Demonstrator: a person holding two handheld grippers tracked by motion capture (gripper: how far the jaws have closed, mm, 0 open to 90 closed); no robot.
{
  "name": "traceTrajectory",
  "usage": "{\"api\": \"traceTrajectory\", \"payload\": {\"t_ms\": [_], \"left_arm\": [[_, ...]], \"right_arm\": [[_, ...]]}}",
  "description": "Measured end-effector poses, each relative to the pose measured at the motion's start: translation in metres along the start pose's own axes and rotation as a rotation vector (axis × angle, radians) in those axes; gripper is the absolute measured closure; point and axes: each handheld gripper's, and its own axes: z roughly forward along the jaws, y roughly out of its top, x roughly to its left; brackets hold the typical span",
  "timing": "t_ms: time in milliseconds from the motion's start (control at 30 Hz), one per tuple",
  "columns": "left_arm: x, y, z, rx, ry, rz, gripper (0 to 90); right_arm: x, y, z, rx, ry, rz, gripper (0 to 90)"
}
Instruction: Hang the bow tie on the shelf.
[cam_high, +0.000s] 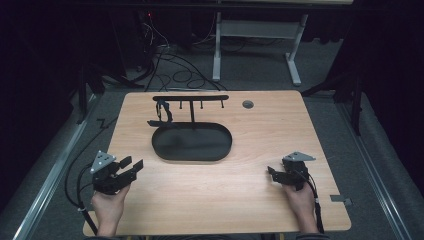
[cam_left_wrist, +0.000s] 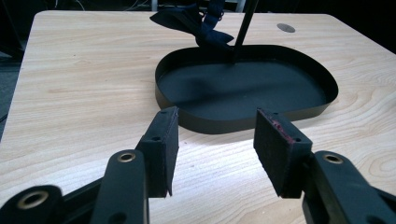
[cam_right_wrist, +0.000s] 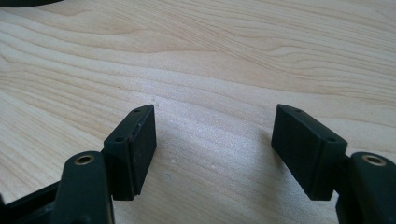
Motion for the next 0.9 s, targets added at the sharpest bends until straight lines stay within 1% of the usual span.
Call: {"api": "traceTrajectory", "payload": {"t_ms": [333, 567, 800, 900], "left_arm": [[0.002, -0.01, -0.002, 0.008, 0.002, -0.022, 50.7], [0.002, -0.018, 0.002, 0.019, 0.007, -0.035, 50.7], [0.0, -0.022, 0.007, 0.034, -0.002, -0.036, 50.6], [-0.002, -0.022, 0.01, 0.039, -0.007, -0.026, 50.6]], "right_arm": [[0.0, 0.0, 0.0, 0.0, 0.001, 0.0, 32.3], [0.0, 0.0, 0.0, 0.0, 0.001, -0.001, 32.2], [0.0, 0.0, 0.0, 0.0, 0.001, -0.001, 32.3], [0.0, 0.0, 0.0, 0.0, 0.0, -0.002, 32.2]]}}
